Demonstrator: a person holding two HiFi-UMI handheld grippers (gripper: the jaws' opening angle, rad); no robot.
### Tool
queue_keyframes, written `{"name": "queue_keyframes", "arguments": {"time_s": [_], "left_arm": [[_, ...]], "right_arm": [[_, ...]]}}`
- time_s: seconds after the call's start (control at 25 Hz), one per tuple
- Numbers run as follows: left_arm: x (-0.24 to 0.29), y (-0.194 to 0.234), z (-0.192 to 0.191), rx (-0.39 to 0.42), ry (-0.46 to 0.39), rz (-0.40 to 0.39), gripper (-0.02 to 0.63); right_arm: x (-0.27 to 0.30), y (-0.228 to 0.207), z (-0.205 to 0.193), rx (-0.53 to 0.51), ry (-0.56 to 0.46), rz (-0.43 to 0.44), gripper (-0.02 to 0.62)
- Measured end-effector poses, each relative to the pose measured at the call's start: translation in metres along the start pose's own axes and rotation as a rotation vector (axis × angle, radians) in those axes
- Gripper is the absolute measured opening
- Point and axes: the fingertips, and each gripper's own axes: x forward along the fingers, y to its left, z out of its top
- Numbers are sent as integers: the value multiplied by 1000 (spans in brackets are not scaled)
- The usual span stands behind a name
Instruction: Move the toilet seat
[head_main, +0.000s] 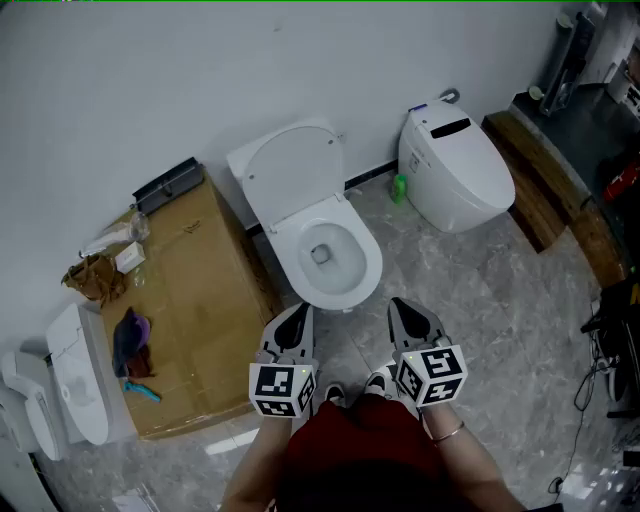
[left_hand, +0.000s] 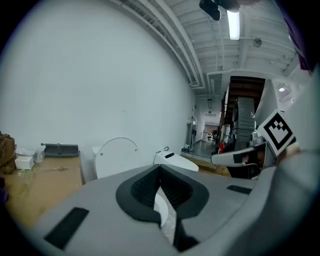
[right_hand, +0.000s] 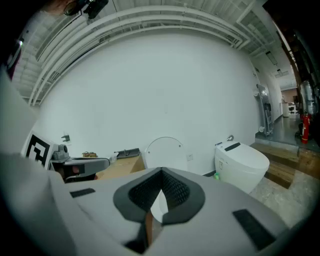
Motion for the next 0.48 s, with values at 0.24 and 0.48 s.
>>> {"name": "queue_keyframes", "arguments": {"time_s": [0.24,0.48], "left_arm": [[15,-11,6,-4,-3,11,28],[28,-18,9,-24,-6,53,28]], "right_arm": [[3,-19,4,-5,-4,10,17],[6,-45,4,21,9,26,17]]}}
